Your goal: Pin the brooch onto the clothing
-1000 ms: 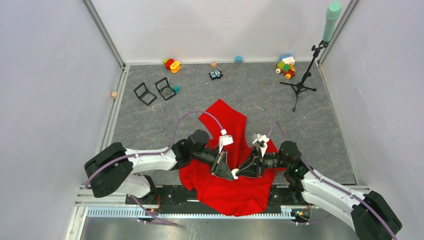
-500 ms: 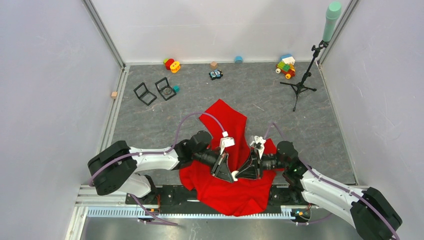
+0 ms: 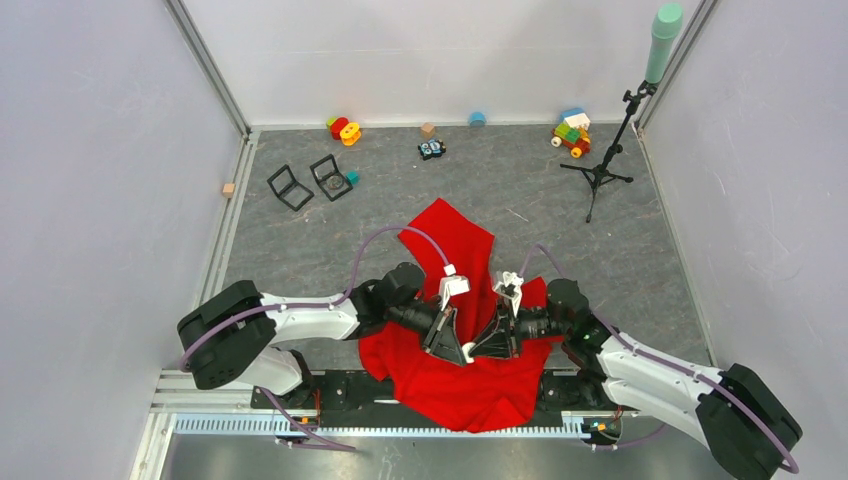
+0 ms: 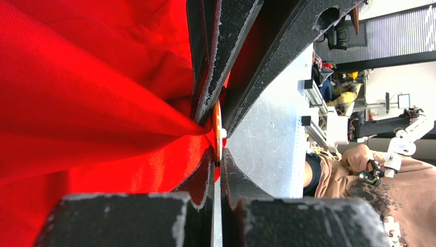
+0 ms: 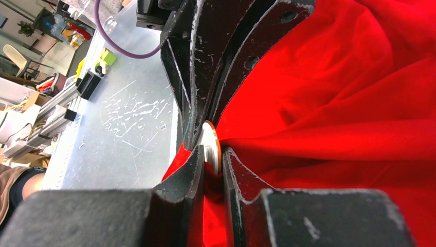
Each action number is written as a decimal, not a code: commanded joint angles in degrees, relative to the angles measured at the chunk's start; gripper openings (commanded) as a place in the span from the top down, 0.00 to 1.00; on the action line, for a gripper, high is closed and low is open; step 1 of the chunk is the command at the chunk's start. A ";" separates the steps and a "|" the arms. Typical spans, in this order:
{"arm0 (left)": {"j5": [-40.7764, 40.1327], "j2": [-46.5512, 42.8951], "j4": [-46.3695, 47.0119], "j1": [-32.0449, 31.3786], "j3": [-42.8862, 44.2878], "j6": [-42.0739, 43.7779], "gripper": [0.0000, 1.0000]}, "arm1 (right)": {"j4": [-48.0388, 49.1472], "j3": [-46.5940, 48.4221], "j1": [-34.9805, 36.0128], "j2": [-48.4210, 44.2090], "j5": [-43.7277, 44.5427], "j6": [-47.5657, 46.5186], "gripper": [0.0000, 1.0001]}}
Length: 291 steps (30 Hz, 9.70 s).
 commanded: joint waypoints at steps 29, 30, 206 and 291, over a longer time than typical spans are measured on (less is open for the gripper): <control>3.85 0.88 10.85 -1.96 6.19 -0.17 0.98 | -5.27 2.88 2.22 3.85 9.18 -6.81 0.79; 3.88 0.75 10.91 -1.94 6.05 -0.12 0.98 | -5.25 2.90 2.27 3.62 9.03 -6.87 0.79; -54.79 42.40 -54.68 55.63 72.59 18.70 0.59 | -42.78 20.78 -4.39 -3.11 57.50 -9.24 0.02; 10.82 -18.93 -7.99 14.69 10.82 -8.75 0.04 | -7.19 19.60 8.46 -7.96 19.65 -6.50 1.00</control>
